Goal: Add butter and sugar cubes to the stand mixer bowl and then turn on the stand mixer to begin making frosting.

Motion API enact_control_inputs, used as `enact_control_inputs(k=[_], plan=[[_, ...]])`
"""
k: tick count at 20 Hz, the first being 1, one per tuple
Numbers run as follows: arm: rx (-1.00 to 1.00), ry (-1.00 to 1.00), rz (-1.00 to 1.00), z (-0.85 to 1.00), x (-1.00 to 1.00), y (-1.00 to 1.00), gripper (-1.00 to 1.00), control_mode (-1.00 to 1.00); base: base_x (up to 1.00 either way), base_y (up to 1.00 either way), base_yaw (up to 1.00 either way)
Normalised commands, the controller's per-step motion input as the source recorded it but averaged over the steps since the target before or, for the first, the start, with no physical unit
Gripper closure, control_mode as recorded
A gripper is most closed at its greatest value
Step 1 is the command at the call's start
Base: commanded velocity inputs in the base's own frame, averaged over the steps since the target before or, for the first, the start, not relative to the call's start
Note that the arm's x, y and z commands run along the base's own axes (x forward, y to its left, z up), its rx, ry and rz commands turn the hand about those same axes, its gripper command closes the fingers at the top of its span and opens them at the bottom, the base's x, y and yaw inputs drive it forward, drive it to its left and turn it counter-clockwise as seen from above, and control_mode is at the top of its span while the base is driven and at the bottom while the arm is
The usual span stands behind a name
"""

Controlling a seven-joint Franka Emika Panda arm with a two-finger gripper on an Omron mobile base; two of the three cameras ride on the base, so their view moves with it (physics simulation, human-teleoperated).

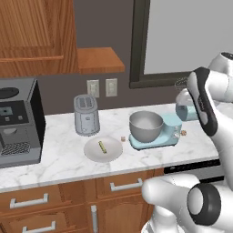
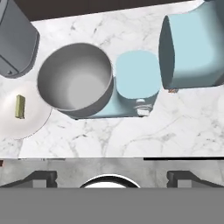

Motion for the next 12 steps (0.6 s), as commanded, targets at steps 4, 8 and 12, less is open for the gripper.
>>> enact_control_inputs(k=[4, 8, 12], plan=[[0.12, 0.0, 0.0, 0.0, 0.0, -0.84, -1.0, -1.0, 0.0, 0.0, 0.0], [0.14, 0.0, 0.0, 0.0, -0.01, -0.82, -1.0, -1.0, 0.0, 0.0, 0.0], [0.14, 0.0, 0.0, -0.09, -0.02, -0.88, -1.0, -1.0, 0.0, 0.0, 0.0]])
